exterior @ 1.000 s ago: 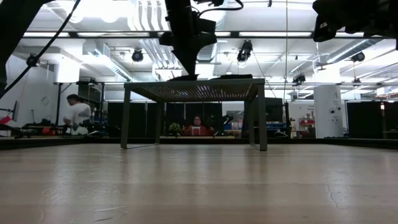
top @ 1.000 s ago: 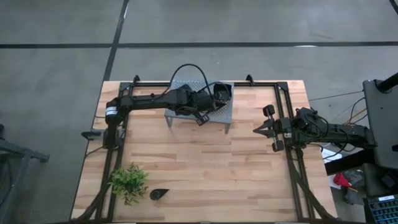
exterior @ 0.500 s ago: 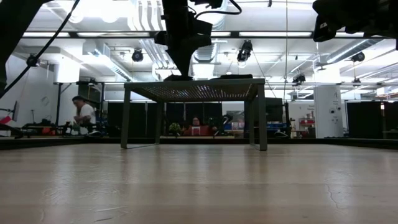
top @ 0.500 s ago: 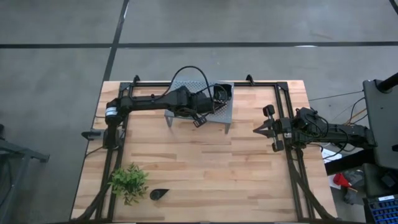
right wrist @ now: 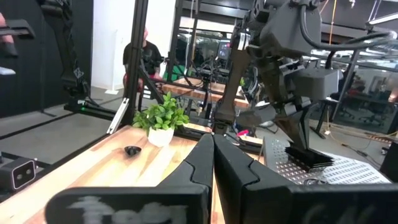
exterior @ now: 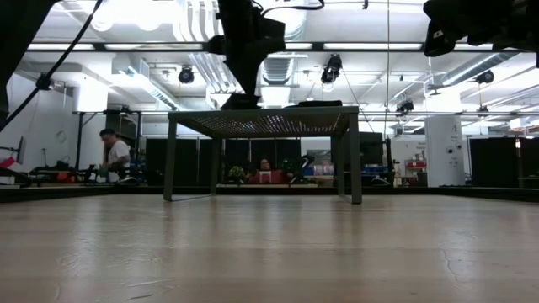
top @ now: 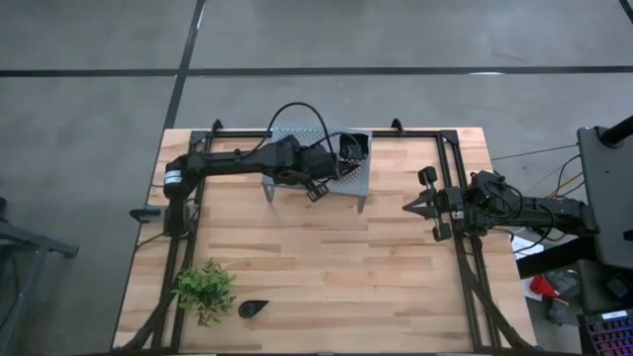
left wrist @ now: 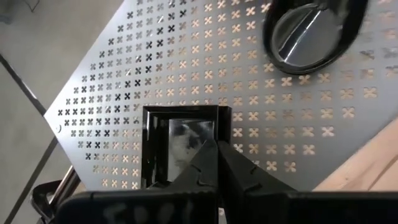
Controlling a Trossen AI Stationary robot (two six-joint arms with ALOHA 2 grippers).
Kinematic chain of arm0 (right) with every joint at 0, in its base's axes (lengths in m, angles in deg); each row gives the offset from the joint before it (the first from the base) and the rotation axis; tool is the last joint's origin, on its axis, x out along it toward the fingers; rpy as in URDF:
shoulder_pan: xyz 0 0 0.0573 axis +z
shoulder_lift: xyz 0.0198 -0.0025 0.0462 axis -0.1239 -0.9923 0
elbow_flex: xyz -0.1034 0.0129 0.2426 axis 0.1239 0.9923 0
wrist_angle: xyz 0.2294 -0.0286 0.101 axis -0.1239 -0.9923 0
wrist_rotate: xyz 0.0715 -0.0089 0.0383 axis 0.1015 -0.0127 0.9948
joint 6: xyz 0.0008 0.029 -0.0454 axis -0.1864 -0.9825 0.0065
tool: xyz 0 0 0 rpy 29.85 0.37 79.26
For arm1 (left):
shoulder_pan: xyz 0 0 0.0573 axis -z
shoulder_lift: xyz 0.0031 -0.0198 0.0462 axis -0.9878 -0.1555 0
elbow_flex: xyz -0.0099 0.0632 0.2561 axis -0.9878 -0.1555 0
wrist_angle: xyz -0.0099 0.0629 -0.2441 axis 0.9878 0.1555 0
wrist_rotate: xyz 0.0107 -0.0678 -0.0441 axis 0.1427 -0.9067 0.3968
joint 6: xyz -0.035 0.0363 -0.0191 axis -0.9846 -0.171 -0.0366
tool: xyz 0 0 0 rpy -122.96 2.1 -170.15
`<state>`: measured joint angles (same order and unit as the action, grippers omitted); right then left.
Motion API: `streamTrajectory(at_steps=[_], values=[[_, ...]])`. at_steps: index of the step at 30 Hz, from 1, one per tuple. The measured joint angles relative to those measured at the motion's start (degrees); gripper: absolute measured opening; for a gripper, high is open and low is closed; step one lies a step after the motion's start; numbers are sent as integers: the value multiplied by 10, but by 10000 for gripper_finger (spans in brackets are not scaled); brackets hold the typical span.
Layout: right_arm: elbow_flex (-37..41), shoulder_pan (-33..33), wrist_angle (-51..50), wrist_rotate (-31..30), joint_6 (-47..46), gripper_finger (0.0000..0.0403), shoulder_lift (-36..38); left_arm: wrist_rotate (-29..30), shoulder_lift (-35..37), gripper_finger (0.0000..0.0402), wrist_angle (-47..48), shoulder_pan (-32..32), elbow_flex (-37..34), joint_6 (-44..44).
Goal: Pick & Place Mini shaped plates
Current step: Stack the black square plate on top of the other black square plate on the shelf
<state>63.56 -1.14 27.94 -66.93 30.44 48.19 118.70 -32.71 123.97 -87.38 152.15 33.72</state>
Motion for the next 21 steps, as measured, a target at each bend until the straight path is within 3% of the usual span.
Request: streamTrajectory(at_steps=[15,21], values=[[0,0,0,0,-2,8,0,11,2,102,0,5,5,0],[0,0,0,0,-2,8,0,-3,2,120,0,5,3,-5]])
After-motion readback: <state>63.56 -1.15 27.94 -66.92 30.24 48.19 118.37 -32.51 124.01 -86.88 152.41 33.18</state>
